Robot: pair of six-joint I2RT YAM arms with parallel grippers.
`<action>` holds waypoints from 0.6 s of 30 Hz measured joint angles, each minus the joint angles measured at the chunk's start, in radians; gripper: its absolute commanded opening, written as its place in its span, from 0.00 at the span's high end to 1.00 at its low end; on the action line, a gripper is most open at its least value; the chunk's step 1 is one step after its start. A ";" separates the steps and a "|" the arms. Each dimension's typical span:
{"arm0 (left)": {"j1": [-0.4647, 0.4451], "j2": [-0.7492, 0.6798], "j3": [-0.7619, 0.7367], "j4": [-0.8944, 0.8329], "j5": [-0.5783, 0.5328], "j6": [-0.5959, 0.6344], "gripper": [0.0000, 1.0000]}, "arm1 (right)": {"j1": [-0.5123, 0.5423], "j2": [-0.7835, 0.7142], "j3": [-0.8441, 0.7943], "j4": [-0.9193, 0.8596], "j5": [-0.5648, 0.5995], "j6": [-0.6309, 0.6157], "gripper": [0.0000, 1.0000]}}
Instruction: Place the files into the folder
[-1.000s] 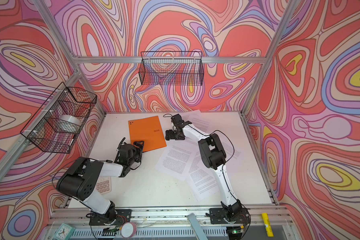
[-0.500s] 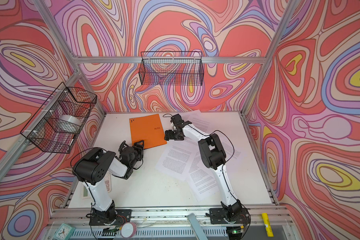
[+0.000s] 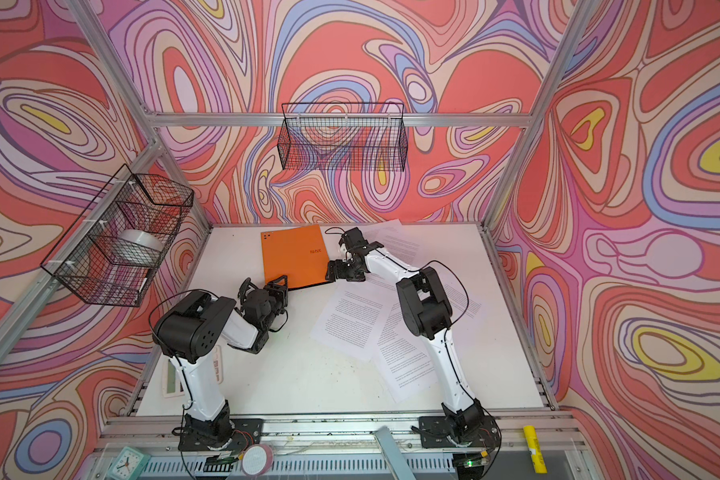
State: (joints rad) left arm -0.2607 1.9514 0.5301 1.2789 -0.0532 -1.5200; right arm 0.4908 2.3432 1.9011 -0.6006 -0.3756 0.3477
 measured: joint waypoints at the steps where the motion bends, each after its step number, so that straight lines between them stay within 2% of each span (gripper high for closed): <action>1: 0.000 0.003 0.008 0.002 0.000 -0.002 0.58 | -0.002 -0.010 -0.015 0.006 -0.010 0.006 0.07; 3: 0.001 0.003 0.015 0.005 0.000 -0.004 0.62 | -0.013 -0.036 -0.050 0.023 -0.038 0.025 0.04; 9: 0.001 0.010 0.016 0.005 0.000 -0.012 0.62 | -0.069 -0.079 -0.095 0.107 -0.137 0.100 0.03; 18: 0.003 0.010 0.016 0.005 0.001 -0.023 0.62 | -0.093 -0.038 -0.032 0.189 -0.229 0.213 0.08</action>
State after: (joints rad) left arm -0.2581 1.9617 0.5457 1.2835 -0.0521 -1.5433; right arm 0.3973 2.3051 1.8687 -0.4118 -0.6044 0.5606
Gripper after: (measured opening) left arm 0.377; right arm 0.936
